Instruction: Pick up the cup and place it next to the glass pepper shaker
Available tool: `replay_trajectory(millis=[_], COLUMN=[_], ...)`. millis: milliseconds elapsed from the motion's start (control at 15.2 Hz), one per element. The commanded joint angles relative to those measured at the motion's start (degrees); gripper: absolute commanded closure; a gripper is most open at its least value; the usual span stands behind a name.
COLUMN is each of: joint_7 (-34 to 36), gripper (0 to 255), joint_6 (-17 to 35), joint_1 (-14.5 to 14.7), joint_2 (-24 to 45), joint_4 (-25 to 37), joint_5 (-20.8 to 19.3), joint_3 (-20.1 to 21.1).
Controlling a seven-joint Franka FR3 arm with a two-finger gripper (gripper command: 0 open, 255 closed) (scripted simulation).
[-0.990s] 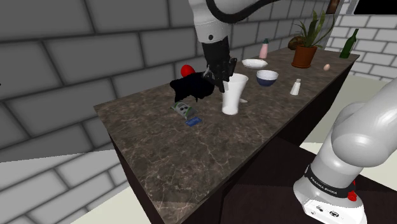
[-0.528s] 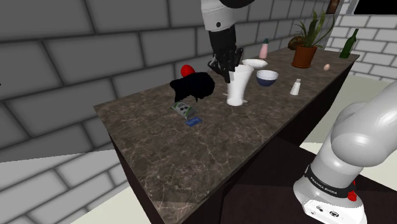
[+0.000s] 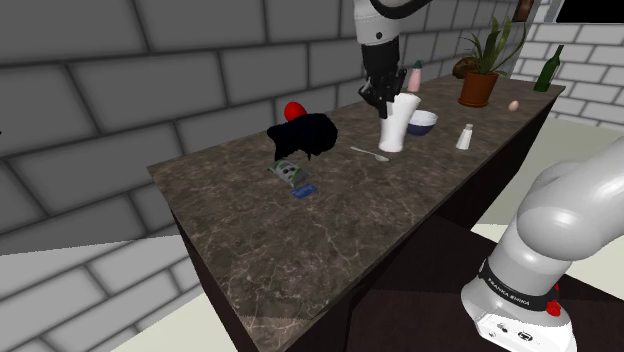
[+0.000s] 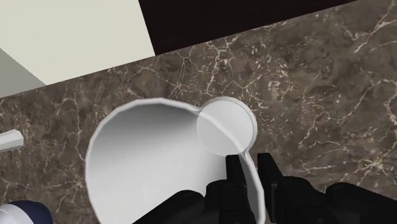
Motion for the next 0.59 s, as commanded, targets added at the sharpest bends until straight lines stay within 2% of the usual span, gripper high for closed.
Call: replay_trajectory(millis=[0,528], joint_7=[-2.67,-13.36], gripper=[255,255], joint_6=[0.78,4.35], joint_1=[-0.85,-5.07], joint_2=[-1.17,-1.45], joint_4=[-1.39,-2.58], joint_5=[-1.16,-6.49], joint_3=[-2.08,-10.80])
